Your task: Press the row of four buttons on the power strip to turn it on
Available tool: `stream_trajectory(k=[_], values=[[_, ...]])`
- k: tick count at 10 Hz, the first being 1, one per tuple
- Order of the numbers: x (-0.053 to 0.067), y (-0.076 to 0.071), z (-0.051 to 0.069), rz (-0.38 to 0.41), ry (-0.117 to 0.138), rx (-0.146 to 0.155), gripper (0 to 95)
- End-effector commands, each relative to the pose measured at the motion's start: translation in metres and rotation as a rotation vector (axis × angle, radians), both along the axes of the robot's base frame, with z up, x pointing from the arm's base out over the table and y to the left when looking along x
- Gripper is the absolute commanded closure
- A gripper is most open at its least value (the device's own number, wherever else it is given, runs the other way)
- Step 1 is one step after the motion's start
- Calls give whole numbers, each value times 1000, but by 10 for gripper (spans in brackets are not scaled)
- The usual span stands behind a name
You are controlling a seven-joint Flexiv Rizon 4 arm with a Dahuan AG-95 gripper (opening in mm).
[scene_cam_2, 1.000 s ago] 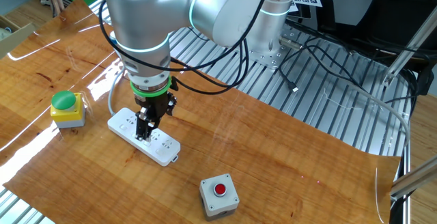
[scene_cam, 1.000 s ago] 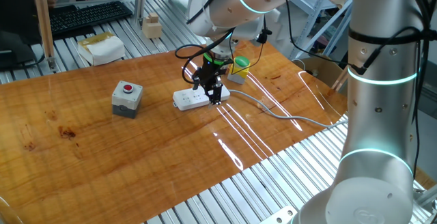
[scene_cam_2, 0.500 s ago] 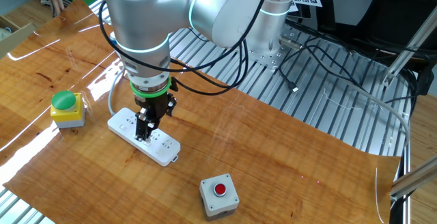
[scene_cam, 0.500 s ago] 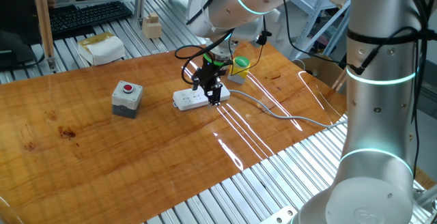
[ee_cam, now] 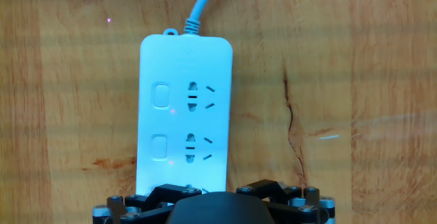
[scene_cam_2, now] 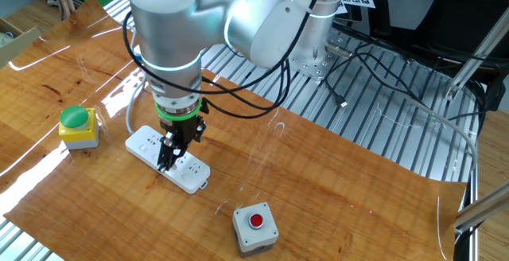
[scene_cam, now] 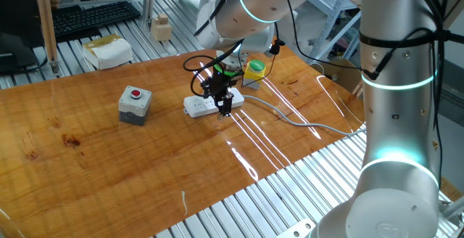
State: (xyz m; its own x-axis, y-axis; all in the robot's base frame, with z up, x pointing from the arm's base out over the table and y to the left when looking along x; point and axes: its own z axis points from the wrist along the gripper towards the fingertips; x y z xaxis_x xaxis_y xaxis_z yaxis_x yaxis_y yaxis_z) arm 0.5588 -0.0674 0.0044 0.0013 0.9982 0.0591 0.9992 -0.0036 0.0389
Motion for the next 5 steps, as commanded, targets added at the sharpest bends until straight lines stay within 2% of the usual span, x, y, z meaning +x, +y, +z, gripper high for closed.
stream_trajectory(k=[1,3,5], values=[[0,-1,7,-5,35,-1,0],[-1,-1,18,0,58,-2,0],[-3,5,22,-11,59,1,0]])
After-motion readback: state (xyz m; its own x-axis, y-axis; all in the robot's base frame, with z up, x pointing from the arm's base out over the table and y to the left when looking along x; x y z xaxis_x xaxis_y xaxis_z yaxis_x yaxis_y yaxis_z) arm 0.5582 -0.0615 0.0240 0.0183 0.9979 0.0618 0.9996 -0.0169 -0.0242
